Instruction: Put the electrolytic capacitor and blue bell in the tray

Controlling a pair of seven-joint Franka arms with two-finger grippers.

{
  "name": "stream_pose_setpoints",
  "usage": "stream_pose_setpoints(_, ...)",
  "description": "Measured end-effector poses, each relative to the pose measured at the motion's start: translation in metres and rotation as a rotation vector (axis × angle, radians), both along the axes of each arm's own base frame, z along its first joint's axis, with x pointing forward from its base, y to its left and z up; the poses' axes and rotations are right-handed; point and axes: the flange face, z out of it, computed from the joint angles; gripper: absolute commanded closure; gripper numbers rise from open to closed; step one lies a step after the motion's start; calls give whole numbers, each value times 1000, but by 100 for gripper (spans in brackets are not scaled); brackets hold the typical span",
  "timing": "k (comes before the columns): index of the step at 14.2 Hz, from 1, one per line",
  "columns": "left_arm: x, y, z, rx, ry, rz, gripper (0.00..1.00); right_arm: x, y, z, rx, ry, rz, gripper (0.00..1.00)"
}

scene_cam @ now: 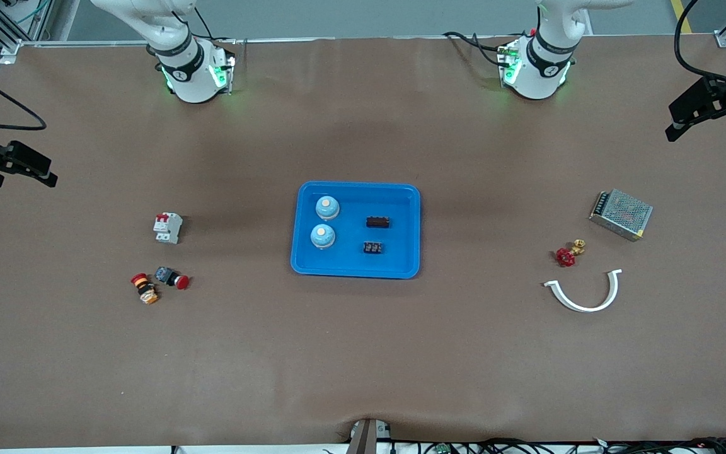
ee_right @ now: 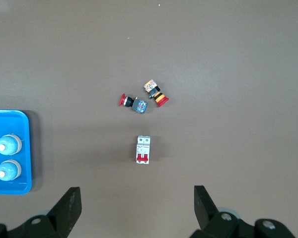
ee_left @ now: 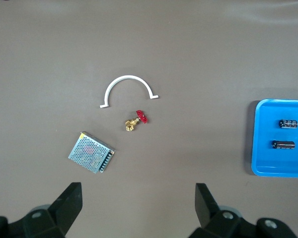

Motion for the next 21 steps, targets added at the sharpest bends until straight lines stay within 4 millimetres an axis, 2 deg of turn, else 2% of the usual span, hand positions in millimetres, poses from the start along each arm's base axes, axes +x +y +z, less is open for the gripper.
stream_pose_setpoints(6, 8, -4, -12, -3, 23, -9, 0, 0, 0, 0, 0, 0, 0, 0)
stream_pose_setpoints(11, 27, -9, -21, -24, 34, -14, 0, 0, 0, 0, 0, 1, 0, 0)
stream_pose_setpoints(17, 28, -9, -20, -24, 35, -15, 0, 0, 0, 0, 0, 1, 0, 0)
stream_pose_setpoints(21, 25, -11, -30, 6, 91, -47, 0, 0, 1, -1, 0, 3, 2, 0)
